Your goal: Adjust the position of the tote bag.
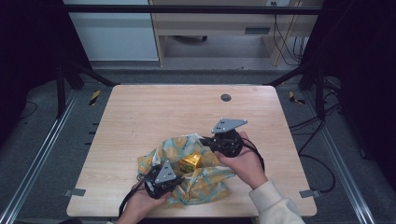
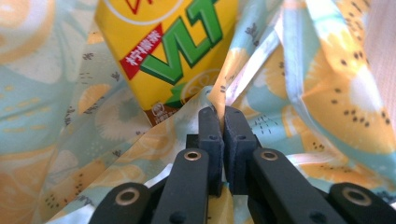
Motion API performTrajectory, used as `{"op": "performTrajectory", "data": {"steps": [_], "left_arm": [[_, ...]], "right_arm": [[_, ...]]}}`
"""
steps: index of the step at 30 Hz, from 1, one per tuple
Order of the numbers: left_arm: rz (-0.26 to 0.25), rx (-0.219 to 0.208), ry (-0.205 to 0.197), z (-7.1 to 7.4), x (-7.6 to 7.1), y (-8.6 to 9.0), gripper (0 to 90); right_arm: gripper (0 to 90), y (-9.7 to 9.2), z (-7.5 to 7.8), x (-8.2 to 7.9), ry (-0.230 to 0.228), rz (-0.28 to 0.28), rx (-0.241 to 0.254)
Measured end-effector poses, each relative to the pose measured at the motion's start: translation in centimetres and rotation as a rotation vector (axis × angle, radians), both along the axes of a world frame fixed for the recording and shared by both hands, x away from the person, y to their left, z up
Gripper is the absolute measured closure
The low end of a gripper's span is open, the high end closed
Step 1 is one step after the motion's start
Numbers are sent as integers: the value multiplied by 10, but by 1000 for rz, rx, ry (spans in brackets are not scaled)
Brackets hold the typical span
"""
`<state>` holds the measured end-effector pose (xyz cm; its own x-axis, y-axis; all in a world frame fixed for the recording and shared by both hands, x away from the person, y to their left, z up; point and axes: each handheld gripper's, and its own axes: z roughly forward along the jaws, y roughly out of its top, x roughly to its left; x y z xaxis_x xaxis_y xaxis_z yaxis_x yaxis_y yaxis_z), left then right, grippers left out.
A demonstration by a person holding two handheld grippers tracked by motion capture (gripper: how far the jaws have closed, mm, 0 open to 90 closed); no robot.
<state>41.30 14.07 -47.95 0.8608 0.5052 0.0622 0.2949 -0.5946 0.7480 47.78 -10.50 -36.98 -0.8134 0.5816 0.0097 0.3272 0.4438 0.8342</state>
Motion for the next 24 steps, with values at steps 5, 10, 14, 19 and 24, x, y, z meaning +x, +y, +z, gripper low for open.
{"op": "performTrajectory", "data": {"steps": [5,10,14,19,24], "left_arm": [[-9,-4,-14,2,-5,0,876],[-2,-6,-16,1,-6,0,876],[-3,-3,-19,1,-6,0,879],[-3,0,-19,1,-6,1,881],[-4,-1,-19,2,-7,1,887]], "right_arm": [[900,3,-10,13,33,-18,14],[900,12,-16,22,59,-13,38],[900,22,-17,25,61,-2,24],[899,26,-22,33,79,-23,9],[899,20,-33,44,104,-67,5]]}}
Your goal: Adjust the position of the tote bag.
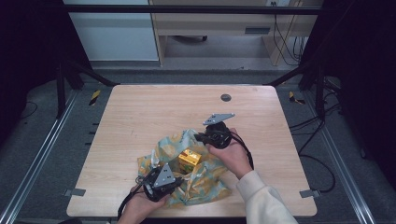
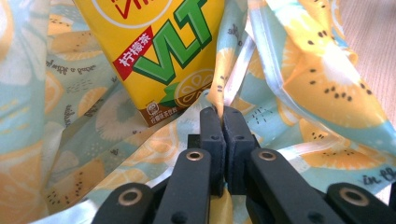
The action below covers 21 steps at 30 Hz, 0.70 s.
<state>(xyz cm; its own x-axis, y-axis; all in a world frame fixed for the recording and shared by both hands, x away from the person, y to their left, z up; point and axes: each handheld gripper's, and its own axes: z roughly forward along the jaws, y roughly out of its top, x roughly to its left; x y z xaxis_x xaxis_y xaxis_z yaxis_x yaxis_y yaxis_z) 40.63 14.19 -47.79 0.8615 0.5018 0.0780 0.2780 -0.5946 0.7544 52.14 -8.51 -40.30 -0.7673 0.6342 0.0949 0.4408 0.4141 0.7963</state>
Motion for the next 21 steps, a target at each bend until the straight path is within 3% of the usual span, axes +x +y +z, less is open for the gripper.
{"op": "performTrajectory", "data": {"steps": [7,17,21], "left_arm": [[6,12,-5,-2,-2,-2,890],[19,11,-14,-3,-2,-2,892],[16,14,-21,-2,-4,-2,894]], "right_arm": [[899,-10,-13,6,15,-40,-3],[898,-21,-28,11,59,-72,-51],[899,-28,-29,13,52,-82,-56]]}}
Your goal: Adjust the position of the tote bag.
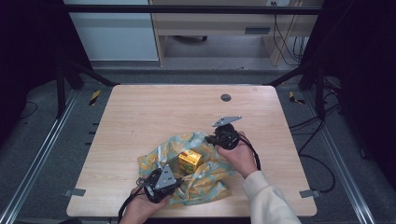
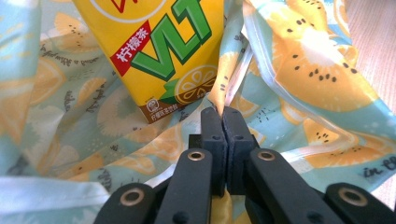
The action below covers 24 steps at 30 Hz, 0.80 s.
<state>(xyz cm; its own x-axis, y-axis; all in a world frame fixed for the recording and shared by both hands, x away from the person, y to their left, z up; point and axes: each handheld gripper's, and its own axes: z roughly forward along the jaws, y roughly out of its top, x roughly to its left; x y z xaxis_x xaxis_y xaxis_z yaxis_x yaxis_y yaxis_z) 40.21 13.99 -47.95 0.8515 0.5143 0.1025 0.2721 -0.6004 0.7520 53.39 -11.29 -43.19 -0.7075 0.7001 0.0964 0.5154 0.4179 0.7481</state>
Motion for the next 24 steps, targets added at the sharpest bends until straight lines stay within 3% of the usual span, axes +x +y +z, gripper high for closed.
{"op": "performTrajectory", "data": {"steps": [1,2,6,11,15,24], "left_arm": [[1,-3,-1,1,-1,0,895],[11,9,-28,2,-1,1,895],[-9,-3,-20,6,-7,2,897],[-58,-11,-23,9,-16,2,899],[-84,28,-46,10,-24,-2,899],[-94,54,-15,1,-20,-7,900]], "right_arm": [[899,-2,0,0,-3,-3,-1],[899,-3,1,1,-3,-9,0],[899,-11,1,6,6,-32,37],[899,-16,-1,15,6,-50,32],[899,-23,1,20,7,-78,39],[899,-27,4,24,-8,-107,49]]}}
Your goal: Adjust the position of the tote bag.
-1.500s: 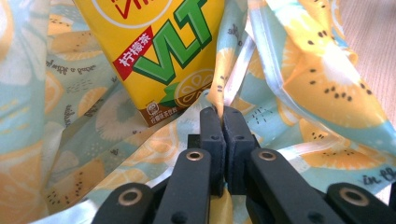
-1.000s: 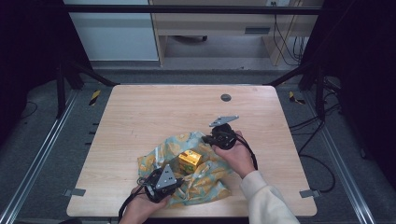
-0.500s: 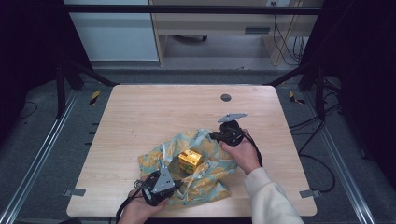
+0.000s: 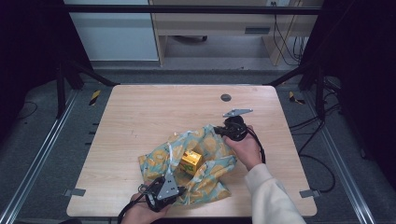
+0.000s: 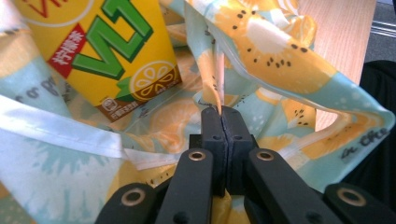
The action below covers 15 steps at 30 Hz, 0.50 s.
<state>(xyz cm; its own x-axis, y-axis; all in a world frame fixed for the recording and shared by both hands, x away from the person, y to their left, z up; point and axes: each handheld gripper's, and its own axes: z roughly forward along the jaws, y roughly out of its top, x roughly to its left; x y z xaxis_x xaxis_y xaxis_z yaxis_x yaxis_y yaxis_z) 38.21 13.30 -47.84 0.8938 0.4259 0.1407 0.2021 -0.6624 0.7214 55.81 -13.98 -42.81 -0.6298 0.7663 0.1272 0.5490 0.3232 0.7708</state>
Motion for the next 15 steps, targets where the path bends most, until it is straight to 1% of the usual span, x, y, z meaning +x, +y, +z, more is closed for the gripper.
{"op": "performTrajectory", "data": {"steps": [1,2,3,4,5,6,9,10,11,13,15], "left_arm": [[1,11,-14,0,0,-1,899],[8,30,-46,1,0,0,899],[2,24,-26,1,-1,-1,900],[-18,10,4,-1,-2,-2,899],[-19,12,4,0,-2,-2,899],[-25,13,4,0,-3,-2,900],[-32,9,4,1,-4,-2,900],[-40,12,-18,1,-4,-3,900],[-42,14,-11,1,-5,-3,900],[-43,19,-11,1,-7,-4,900],[-46,21,-7,2,-8,-5,900]], "right_arm": [[899,0,-1,1,6,-9,2],[899,-1,-2,4,12,-13,7],[899,-1,-3,7,15,-16,9],[899,-2,-4,10,24,-24,12],[899,-1,-6,13,32,-28,1],[899,-1,-7,15,29,-28,-2],[899,2,-11,21,38,-38,-13],[899,3,-13,22,40,-39,-14],[898,3,-14,23,44,-42,-14],[898,4,-17,24,56,-49,-17],[898,5,-20,26,53,-50,-19]]}}
